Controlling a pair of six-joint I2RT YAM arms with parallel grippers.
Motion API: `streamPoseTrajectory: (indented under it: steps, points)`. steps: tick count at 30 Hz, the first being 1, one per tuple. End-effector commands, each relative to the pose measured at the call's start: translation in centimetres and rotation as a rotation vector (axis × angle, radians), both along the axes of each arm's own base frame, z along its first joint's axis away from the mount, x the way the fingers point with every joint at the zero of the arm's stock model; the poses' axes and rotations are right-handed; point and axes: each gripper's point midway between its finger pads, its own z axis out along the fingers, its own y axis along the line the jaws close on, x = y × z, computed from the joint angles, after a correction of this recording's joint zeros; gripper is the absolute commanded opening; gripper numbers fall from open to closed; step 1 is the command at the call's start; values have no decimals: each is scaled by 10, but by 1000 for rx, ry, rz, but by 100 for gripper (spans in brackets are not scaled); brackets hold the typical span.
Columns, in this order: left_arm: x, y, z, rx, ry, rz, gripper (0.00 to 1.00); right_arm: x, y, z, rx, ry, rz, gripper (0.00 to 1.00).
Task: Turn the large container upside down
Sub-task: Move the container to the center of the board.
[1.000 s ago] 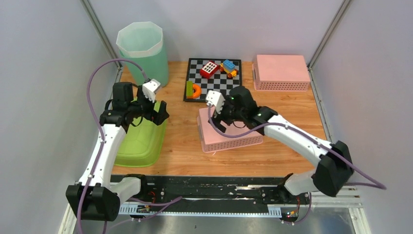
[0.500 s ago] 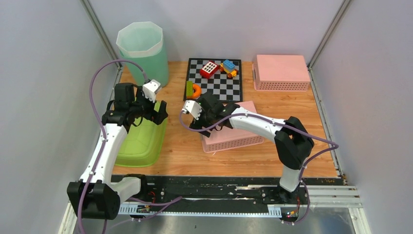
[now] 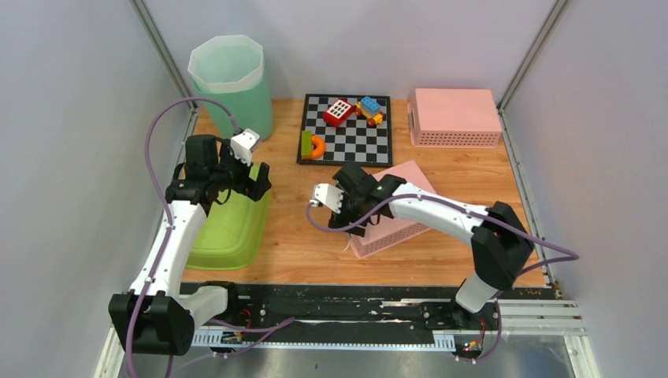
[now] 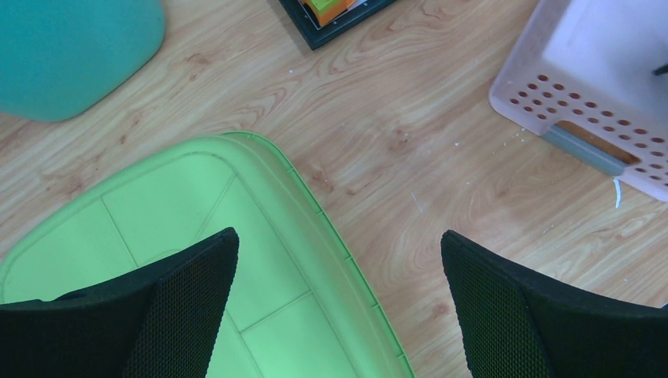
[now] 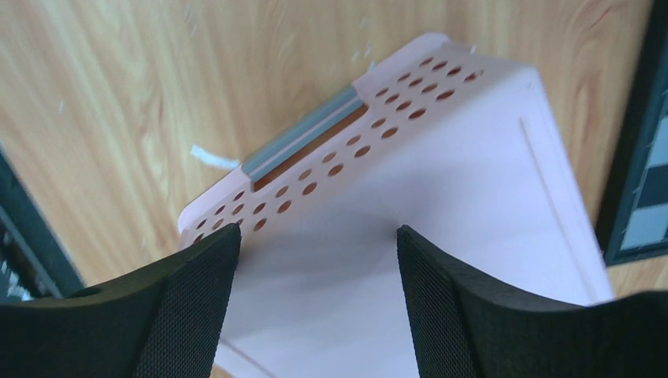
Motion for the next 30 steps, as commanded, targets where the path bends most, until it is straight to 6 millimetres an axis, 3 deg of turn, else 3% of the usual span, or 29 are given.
streamPoseTrajectory:
  steps: [1,6,9,14,18,22,26,30]
  points:
    - [2,-1,3,-13,-21,-5,100,-61,-68,-24,-195,147,85,74]
    - [3,-2,1,-15,-17,-12,100,-69,-110,-11,-266,78,101,75]
    - [3,-2,1,-17,-14,-13,100,-59,-117,12,-254,2,90,75]
    - [3,-1,1,-10,-21,-10,100,-49,-83,60,-98,-61,130,79]
    - [3,2,5,6,-40,3,100,-31,-43,77,10,-89,161,81]
    - [5,5,13,13,-67,17,100,-15,-11,60,18,-49,181,82]
    - [7,7,15,15,-56,32,100,6,-7,23,-133,0,180,83]
    - [7,6,13,13,-67,27,100,6,2,0,-198,117,183,83]
